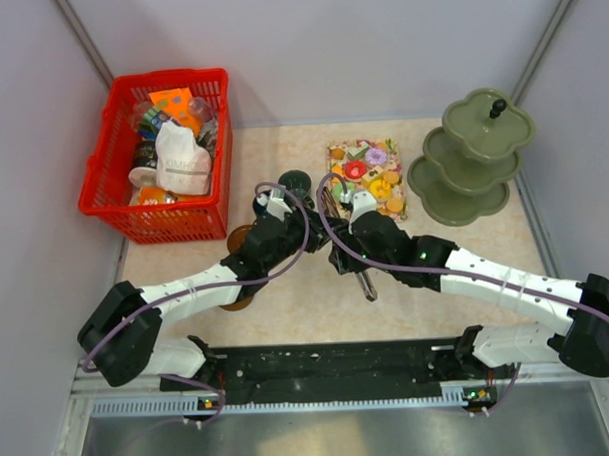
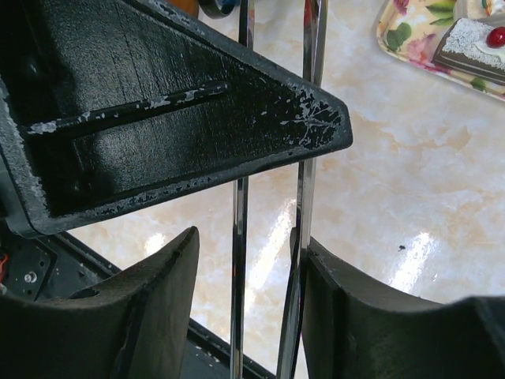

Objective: Serve the afternoon tea
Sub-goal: Pick up the clamp from the center of the board.

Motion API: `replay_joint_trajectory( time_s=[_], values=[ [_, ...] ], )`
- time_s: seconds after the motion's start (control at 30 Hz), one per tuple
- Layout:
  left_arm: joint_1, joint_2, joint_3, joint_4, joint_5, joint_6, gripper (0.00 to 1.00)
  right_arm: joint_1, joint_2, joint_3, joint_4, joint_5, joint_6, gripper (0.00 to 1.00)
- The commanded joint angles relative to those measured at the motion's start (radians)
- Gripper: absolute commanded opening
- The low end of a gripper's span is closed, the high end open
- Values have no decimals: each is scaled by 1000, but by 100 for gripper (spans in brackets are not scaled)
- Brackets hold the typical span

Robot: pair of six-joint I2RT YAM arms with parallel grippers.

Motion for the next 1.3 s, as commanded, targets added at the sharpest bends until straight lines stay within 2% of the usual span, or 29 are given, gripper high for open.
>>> replay_joint_trajectory(
  time_s=[0.0,0.3,0.63,0.7,0.8,0.93,1.13,1.2,1.27],
  values=[
    [-4,0,1,47,7,2,0,15,-5,59,7,23,-13,50],
    [-2,9,10,53,18,1,0,13,-4,56,8,21,-16,43],
    [-2,10,-8,73,21,0,1,15,-13,64,-13,44,-22,24],
    [-2,7,-8,67,21,10,11,15,-15,63,-19,46,-22,22],
    [14,-17,-5,2,9,40,31,13,-18,70,-36,49,-30,18],
    [51,-144,47,-230,-43,170,55,13,-33,71,-90,72,-48,15],
    [89,-344,208,-652,-265,416,77,12,-36,87,-212,124,-67,13],
    [135,-405,232,-705,-276,479,80,7,-39,88,-237,124,-71,13],
    [215,-440,262,-756,-225,522,82,-4,-36,97,-257,115,-77,13]
  ],
)
